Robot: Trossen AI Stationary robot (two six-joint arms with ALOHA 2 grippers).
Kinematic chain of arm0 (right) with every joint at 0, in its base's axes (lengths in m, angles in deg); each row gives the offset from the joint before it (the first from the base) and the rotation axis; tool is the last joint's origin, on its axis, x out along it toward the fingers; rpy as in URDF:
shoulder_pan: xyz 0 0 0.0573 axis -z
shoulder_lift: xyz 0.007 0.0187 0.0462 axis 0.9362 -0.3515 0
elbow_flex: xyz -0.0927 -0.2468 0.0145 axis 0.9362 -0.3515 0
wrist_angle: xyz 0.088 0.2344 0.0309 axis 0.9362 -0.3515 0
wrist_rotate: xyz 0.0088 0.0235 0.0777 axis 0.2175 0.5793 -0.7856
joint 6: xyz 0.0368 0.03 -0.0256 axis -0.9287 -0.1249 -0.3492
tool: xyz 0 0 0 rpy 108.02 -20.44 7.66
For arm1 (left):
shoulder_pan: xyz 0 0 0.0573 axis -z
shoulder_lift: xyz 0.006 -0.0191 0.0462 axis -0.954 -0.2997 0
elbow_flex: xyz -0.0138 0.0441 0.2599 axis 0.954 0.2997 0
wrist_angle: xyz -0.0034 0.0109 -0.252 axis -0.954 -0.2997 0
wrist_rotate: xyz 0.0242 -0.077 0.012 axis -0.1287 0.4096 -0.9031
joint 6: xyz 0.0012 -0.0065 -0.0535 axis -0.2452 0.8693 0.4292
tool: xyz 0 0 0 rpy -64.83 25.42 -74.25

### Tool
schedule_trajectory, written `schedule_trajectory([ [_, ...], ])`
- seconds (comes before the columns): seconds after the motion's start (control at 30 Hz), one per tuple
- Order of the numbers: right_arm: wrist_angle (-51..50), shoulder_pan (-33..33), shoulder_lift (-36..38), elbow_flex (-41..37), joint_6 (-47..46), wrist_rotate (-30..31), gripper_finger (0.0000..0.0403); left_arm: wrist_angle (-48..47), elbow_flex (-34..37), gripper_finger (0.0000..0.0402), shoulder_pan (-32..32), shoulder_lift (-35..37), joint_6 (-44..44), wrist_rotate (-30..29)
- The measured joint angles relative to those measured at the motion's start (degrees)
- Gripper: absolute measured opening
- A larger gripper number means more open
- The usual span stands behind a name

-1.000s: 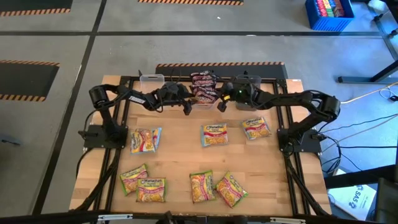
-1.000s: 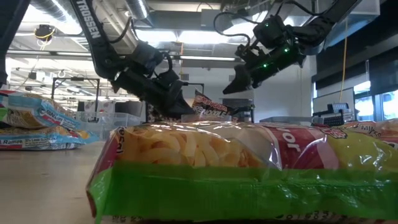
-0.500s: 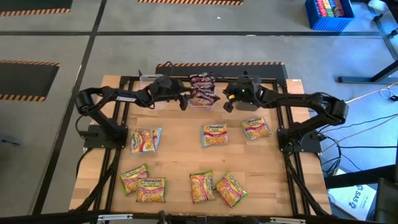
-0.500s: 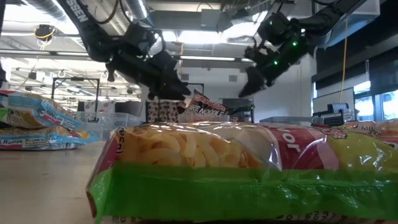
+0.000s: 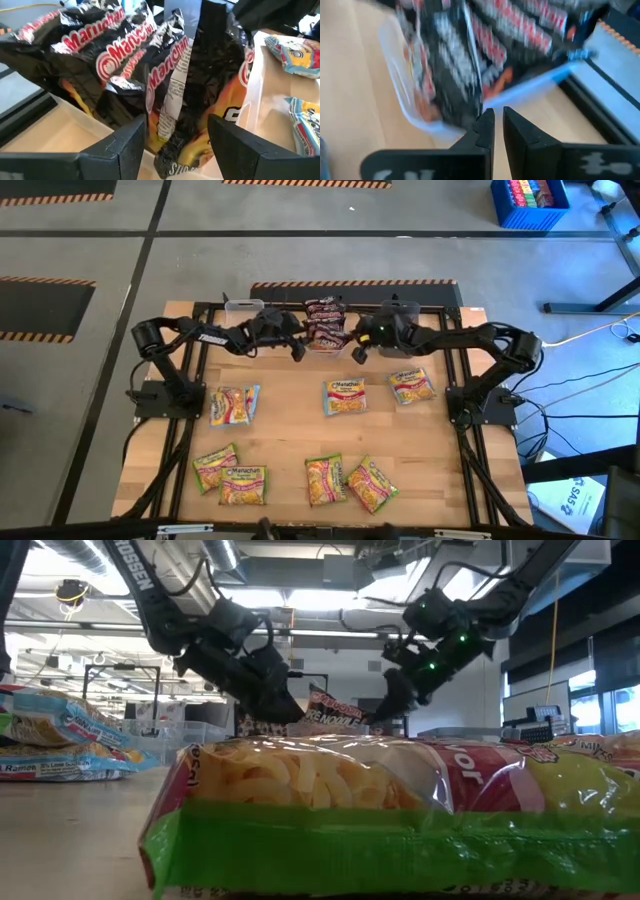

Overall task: Sort Maruchan noodles
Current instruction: Put the black noodle pack into the right transparent bin

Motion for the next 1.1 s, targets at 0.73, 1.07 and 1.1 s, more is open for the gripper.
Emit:
schedule_trajectory([
  [0.73, -18.8, 0.5, -2.2, 19.1, 4.0, -13.1, 0.0194, -1.6, -0.1, 0.0206, 0.5, 4.7, -0.3, 0.1],
  [1.07, -33.3, 0.4, -13.7, 30.8, 8.5, -15.4, 0.0347, -7.5, 0.0, 0.0206, 1.6, 4.7, -0.1, 0.3],
  [1.1, -35.0, 0.4, -14.2, 31.2, 8.8, -15.5, 0.0346, -7.6, 0.0, 0.0206, 1.8, 4.7, -0.1, 0.2],
])
